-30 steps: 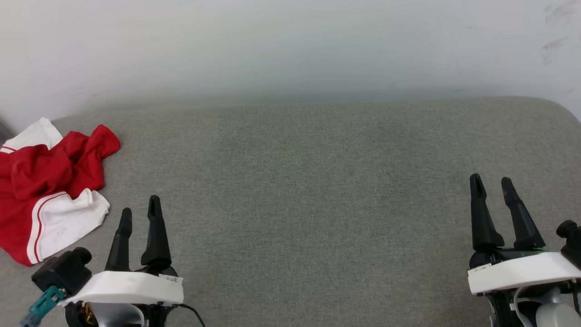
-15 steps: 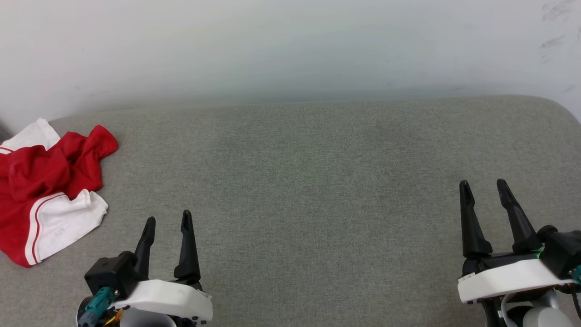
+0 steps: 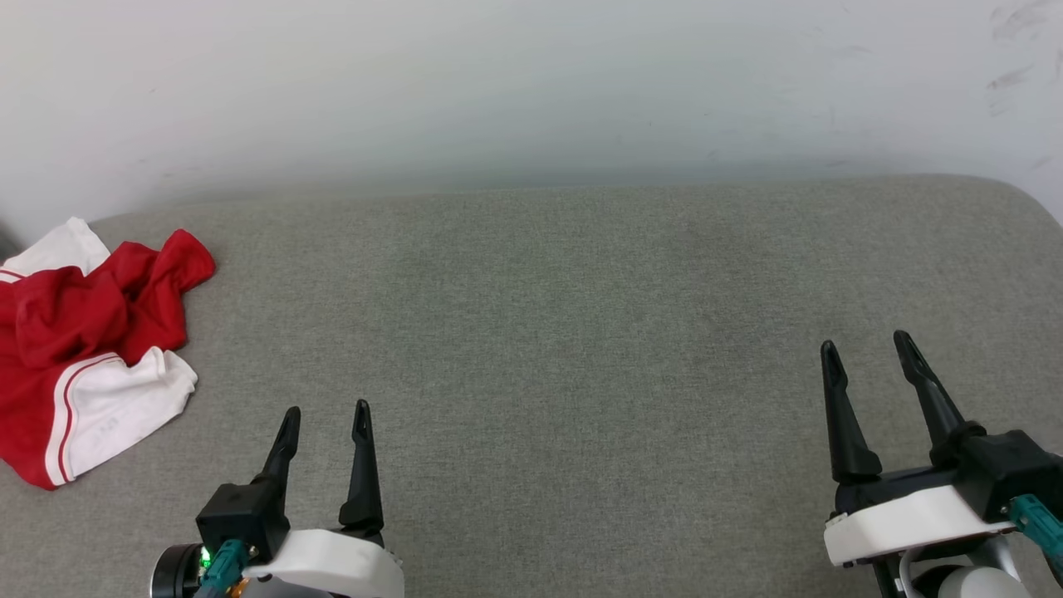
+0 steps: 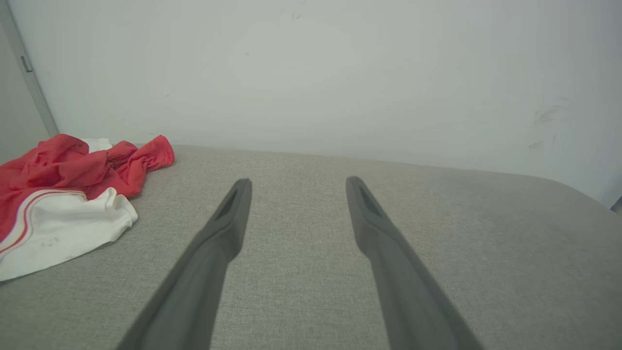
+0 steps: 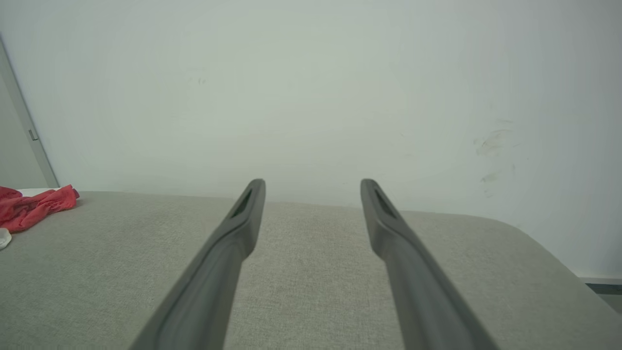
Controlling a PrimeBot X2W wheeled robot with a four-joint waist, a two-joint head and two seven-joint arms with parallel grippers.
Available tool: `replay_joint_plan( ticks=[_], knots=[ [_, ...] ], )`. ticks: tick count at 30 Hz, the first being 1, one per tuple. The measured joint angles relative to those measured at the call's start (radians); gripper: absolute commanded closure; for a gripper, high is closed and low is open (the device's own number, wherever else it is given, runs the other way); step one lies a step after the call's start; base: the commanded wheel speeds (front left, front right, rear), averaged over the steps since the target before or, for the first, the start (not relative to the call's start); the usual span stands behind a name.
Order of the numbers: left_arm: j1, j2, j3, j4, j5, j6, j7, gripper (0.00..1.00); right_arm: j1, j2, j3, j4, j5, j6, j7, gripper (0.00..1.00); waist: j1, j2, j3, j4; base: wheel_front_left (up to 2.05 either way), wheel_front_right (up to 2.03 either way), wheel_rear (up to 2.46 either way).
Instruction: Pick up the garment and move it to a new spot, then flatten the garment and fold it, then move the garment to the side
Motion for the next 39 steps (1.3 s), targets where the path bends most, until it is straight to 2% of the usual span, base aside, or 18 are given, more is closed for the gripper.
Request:
replay_joint_plan(
  ticks=[9,17,27,33,39],
  knots=[
    [0.019,-0.037,0.054,-0.017,0.045,-0.042,-0.021,0.0,0.003,0.0,0.0,-0.006,-0.056,0.0,-0.018,0.0,0.0,0.0,0.005,-0.003,0.0,0.0,0.0],
    [0.037,-0.08,0.128,-0.03,0.118,-0.112,-0.037,0.0,0.005,0.0,-0.008,-0.011,-0.095,0.002,-0.036,0.0,0.0,0.0,0.009,-0.004,0.0,0.0,0.0],
    [0.043,-0.114,0.164,-0.033,0.216,-0.172,-0.056,0.0,0.007,0.0,-0.009,-0.018,-0.156,0.002,-0.055,0.0,0.0,0.0,0.018,0.001,0.0,0.0,0.0],
    [0.047,-0.121,0.187,-0.033,0.268,-0.197,-0.068,0.0,0.016,0.0,0.013,-0.03,-0.182,0.002,-0.064,0.0,0.0,0.0,0.023,0.032,0.0,0.0,0.0],
    [0.056,-0.126,0.211,-0.037,0.315,-0.221,-0.078,0.0,0.029,-0.001,0.045,-0.036,-0.225,0.002,-0.076,0.0,-0.0001,0.0,0.027,0.106,0.0,0.0,0.0]
  ],
)
